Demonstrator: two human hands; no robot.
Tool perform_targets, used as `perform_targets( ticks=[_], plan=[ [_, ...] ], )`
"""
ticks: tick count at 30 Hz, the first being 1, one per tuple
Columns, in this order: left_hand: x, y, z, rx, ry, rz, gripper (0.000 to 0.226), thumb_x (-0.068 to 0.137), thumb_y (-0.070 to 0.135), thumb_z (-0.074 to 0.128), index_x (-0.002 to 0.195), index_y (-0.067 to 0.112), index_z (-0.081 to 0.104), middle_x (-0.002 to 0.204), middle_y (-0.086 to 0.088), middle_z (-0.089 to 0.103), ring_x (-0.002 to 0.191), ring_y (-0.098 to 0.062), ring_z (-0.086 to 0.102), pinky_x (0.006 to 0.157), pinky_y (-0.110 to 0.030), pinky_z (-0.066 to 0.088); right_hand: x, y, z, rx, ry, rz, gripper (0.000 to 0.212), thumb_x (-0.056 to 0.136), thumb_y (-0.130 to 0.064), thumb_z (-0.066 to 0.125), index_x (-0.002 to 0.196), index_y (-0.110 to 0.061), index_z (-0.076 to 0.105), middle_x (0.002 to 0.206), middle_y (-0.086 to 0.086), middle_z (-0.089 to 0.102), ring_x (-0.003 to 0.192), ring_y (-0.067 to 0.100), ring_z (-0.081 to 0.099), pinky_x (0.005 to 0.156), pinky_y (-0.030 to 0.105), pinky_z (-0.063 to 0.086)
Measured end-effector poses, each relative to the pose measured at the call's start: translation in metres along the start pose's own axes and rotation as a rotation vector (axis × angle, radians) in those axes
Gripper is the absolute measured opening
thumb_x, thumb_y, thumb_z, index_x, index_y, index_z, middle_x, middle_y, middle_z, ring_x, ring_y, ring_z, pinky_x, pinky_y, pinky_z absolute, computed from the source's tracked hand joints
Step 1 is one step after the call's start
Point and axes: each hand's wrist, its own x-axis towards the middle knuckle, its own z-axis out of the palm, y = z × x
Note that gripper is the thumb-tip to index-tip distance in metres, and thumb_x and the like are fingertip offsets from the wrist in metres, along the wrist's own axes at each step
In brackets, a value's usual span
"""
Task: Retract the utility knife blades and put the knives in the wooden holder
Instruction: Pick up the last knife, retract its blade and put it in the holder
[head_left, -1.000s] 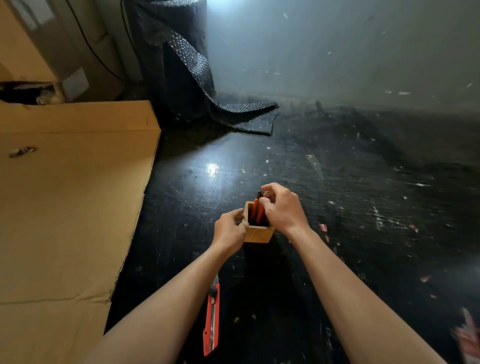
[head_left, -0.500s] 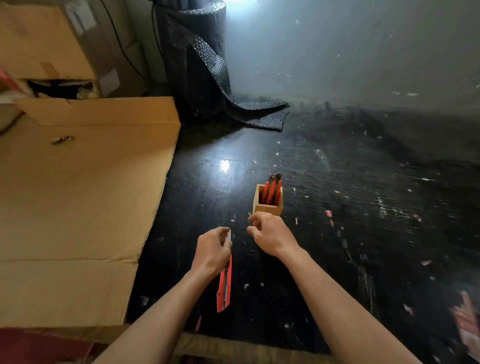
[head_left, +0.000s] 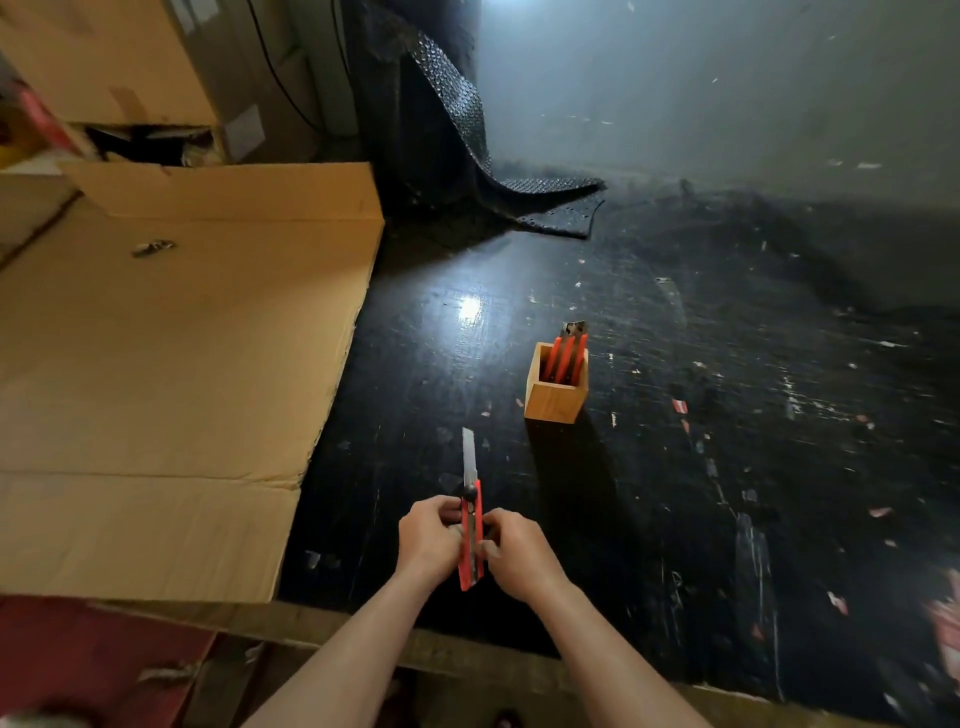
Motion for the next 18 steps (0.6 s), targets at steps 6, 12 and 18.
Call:
perform_targets(
  ticks=[6, 12, 18],
  plan=[
    [-0.004, 0.002, -0.003, -0.148, -0.049, -0.009, 0.035, 0.09, -0.002, 0.071, 0.119, 0.018, 0.073, 0.099, 0.006, 0.075, 0.092, -0.009, 0.074, 0.081, -0.028, 0.063, -0.008, 0.004, -0.006, 0.211, 0.031, 0.025, 0.026, 0.094, -0.015, 0.068, 0.115, -0.028, 0.064, 0.099, -0.007, 0.071, 0.084, 0.005, 0.073, 0.073, 0.026, 0.062],
    [-0.006, 0.033, -0.014, -0.279, -0.139, 0.079, 0.033, 0.092, -0.005, 0.066, 0.109, 0.021, 0.077, 0.101, -0.001, 0.079, 0.092, -0.016, 0.078, 0.085, -0.042, 0.065, -0.016, -0.004, -0.035, 0.339, 0.1, -0.053, 0.023, 0.091, -0.012, 0.071, 0.107, -0.028, 0.065, 0.1, -0.002, 0.074, 0.087, 0.009, 0.076, 0.076, 0.035, 0.065],
    [-0.012, 0.084, -0.03, -0.396, -0.223, 0.198, 0.032, 0.093, -0.006, 0.064, 0.113, 0.017, 0.073, 0.109, -0.008, 0.079, 0.097, -0.024, 0.079, 0.087, -0.049, 0.064, -0.031, -0.023, -0.084, 0.428, 0.209, -0.204, 0.023, 0.089, -0.008, 0.072, 0.106, -0.022, 0.065, 0.098, 0.003, 0.076, 0.087, 0.016, 0.077, 0.077, 0.043, 0.065]
  ],
)
